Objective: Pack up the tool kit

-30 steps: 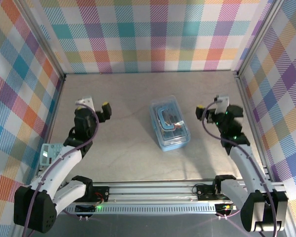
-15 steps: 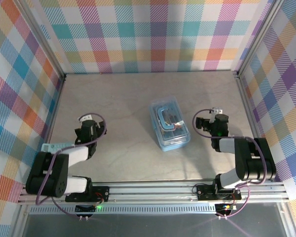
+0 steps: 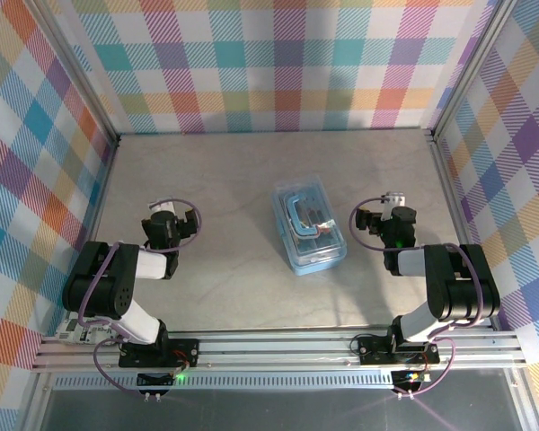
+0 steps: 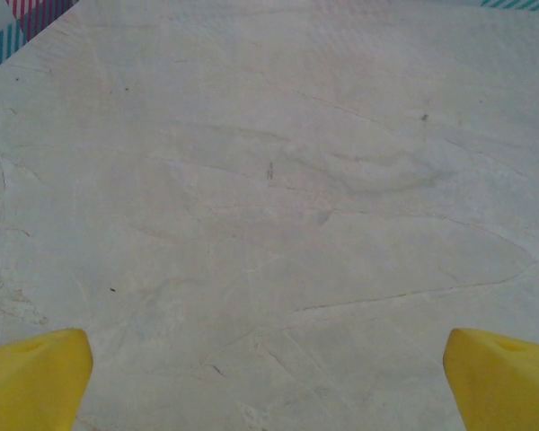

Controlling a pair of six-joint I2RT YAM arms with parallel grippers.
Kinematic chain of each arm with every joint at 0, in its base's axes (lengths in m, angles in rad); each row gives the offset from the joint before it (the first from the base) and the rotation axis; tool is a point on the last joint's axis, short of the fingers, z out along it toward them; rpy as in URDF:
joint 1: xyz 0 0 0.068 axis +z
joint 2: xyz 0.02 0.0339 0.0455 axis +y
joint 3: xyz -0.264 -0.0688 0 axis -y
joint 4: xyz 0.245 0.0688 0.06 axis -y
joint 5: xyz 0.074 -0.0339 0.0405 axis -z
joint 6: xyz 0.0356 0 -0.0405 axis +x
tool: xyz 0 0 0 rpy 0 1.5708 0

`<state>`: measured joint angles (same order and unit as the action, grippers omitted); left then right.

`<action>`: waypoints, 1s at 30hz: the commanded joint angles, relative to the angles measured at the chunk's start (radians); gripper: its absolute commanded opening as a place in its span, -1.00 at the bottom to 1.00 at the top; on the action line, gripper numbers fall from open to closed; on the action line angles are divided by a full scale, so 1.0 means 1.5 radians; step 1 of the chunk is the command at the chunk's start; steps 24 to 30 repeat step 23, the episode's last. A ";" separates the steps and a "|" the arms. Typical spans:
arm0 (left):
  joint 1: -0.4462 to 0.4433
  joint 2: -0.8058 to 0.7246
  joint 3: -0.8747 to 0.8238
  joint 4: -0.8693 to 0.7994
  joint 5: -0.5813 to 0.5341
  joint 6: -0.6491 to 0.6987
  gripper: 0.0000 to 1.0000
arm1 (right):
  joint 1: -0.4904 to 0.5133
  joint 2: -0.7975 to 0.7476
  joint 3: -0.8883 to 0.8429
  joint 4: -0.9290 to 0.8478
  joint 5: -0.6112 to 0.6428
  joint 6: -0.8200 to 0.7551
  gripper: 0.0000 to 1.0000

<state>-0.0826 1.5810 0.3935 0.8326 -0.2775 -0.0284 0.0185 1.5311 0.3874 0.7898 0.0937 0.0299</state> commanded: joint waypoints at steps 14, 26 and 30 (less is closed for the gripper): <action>-0.007 -0.004 -0.001 0.042 -0.001 0.017 0.99 | -0.003 -0.003 0.009 0.031 -0.011 0.005 0.98; -0.007 -0.004 -0.001 0.041 -0.001 0.017 0.99 | -0.005 -0.002 0.017 0.018 -0.061 -0.015 0.98; -0.007 -0.004 -0.001 0.041 -0.001 0.017 0.99 | -0.005 -0.002 0.017 0.018 -0.061 -0.015 0.98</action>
